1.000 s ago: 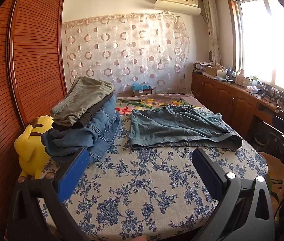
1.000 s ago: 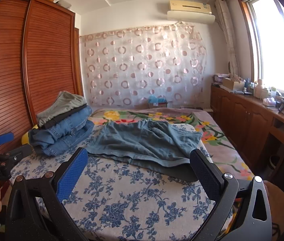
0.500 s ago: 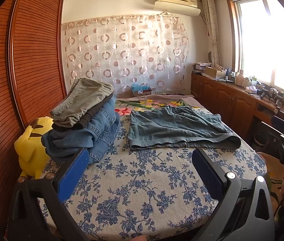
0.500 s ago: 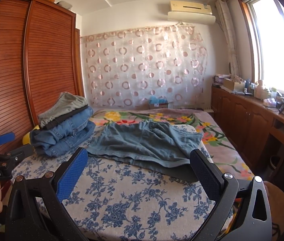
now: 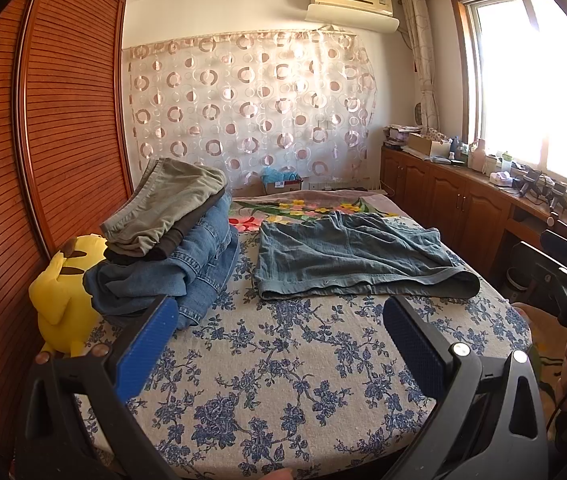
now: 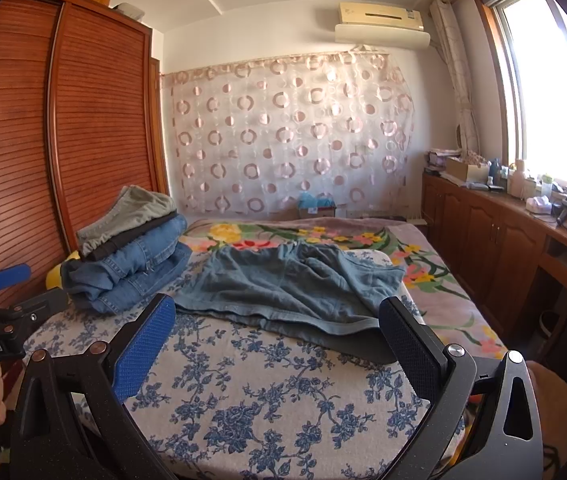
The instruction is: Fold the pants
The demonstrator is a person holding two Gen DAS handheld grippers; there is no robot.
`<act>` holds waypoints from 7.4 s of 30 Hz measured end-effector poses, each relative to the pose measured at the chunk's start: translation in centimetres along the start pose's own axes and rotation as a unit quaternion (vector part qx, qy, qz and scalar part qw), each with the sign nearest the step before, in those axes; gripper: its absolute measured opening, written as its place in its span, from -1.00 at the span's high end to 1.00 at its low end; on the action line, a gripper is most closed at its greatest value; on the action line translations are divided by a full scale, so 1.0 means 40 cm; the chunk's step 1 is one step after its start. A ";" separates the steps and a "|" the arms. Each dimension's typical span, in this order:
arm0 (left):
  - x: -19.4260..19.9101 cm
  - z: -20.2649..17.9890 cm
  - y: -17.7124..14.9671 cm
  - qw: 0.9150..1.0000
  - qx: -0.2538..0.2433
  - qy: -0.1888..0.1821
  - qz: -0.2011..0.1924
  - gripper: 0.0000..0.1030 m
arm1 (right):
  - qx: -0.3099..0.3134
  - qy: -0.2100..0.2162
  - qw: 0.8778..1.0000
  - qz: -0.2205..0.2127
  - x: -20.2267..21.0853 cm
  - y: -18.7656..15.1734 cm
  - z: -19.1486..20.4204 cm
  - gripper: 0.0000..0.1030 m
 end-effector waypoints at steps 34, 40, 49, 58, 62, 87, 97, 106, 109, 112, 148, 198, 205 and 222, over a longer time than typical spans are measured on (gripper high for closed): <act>0.018 -0.014 0.020 1.000 -0.001 -0.001 -0.003 -1.00 | 0.001 0.000 1.000 -0.001 0.003 -0.003 0.001 -1.00; 0.019 -0.019 0.022 1.000 -0.001 -0.001 0.000 -1.00 | 0.000 0.000 1.000 0.000 -0.001 -0.005 -0.002 -1.00; -0.028 -0.002 -0.015 1.000 0.003 -0.012 0.023 -1.00 | 0.001 0.001 1.000 0.012 0.020 0.005 0.019 -1.00; -0.111 0.026 -0.039 0.998 -0.009 -0.024 0.057 -1.00 | 0.008 0.002 0.999 0.036 -0.015 -0.021 -0.035 -1.00; -0.149 0.039 -0.047 0.997 -0.008 -0.032 0.070 -1.00 | 0.009 -0.002 0.999 0.044 -0.034 -0.027 -0.057 -0.96; -0.398 0.074 -0.042 0.989 -0.071 -0.054 0.116 -1.00 | 0.045 -0.034 0.994 0.097 -0.184 -0.087 -0.182 -0.47; -0.479 0.078 -0.023 0.979 -0.127 -0.040 0.151 -0.79 | 0.053 -0.040 0.990 0.126 -0.237 -0.116 -0.210 -0.46; -0.555 0.109 -0.055 0.968 -0.145 -0.009 0.207 -0.25 | 0.047 -0.034 0.987 0.150 -0.275 -0.120 -0.231 -0.45; -0.568 0.121 -0.063 0.966 -0.140 0.000 0.217 -0.14 | 0.047 -0.034 0.987 0.150 -0.274 -0.119 -0.235 -0.45; -0.572 0.129 -0.064 0.967 -0.130 -0.003 0.217 -0.04 | 0.047 -0.034 0.987 0.152 -0.275 -0.120 -0.233 -0.45; -0.544 0.126 -0.015 0.979 -0.090 -0.047 0.179 1.00 | 0.053 -0.039 0.979 0.193 -0.334 -0.135 -0.295 0.98; -0.266 0.158 -0.096 0.984 -0.033 -0.100 0.142 1.00 | 0.015 0.022 0.978 0.207 -0.050 -0.209 -0.298 1.00; -0.272 0.162 -0.130 0.982 -0.028 -0.101 0.154 0.95 | 0.006 0.018 0.976 0.215 -0.050 -0.222 -0.302 0.98; -0.258 0.153 -0.097 0.987 -0.022 -0.098 0.129 -0.31 | 0.007 0.019 0.986 0.168 -0.047 -0.149 -0.270 0.84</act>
Point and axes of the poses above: each gripper's, at about its wrist camera, not at the fingertips, and x roughly against the way its jaws point, z to its left, y to its top, the point moved 3 cm from there along -x, roughly the way its jaws point, and after that the axes turned 6 degrees about -y, right-handed, at the moved point
